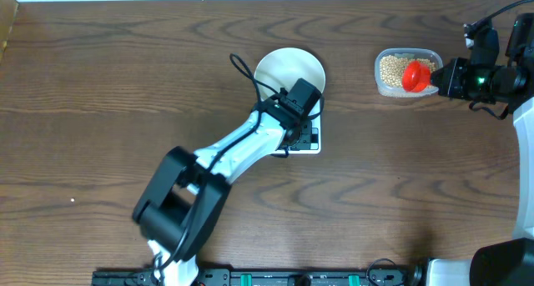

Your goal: Scoop item into bowl and weigh 50g on scale

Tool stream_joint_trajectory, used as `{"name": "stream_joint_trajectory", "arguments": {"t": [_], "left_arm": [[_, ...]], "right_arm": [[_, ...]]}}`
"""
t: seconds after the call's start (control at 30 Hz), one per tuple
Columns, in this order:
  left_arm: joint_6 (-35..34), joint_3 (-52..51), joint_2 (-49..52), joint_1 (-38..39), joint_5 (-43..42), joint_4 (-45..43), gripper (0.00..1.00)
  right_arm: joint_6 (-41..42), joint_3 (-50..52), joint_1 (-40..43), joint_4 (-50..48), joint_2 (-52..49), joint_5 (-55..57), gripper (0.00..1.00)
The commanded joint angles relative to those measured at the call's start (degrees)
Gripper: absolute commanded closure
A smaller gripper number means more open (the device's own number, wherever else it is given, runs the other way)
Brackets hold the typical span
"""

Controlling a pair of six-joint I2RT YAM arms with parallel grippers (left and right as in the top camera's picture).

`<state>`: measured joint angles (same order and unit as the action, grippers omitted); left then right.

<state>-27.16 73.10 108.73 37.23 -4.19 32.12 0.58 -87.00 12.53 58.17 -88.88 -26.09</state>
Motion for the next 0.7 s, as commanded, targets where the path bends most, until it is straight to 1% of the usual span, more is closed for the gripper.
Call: {"name": "stream_joint_trajectory", "arguments": {"t": [0.0,0.1,0.23,0.4,0.57,0.67], "left_arm": [[1.9,0.4,-11.5,-0.2,0.1,1.3,0.92],[4.1,0.4,-17.8,-0.3,0.3,1.9,0.93],[9.4,0.4,-24.1,-0.5,1.1,3.7,0.92],[9.8,0.4,-25.7,-1.7,5.3,8.8,0.92],[9.8,0.3,-25.7,-3.2,7.1,15.6,0.92],[9.8,0.3,-25.6,-3.5,7.0,15.5,0.92]], "right_arm": [[-0.9,-1.1,0.2,-0.6,0.2,-0.4,0.99],[-0.9,-1.1,0.2,-0.8,0.2,-0.3,0.99],[-0.9,-1.1,0.2,-1.2,0.2,-0.3,0.99],[-0.9,-1.1,0.2,-1.6,0.2,-0.3,0.99],[-0.9,-1.1,0.2,-2.0,0.2,-0.3,0.99],[-1.1,-1.1,0.2,-2.5,0.2,0.2,0.99]]}}
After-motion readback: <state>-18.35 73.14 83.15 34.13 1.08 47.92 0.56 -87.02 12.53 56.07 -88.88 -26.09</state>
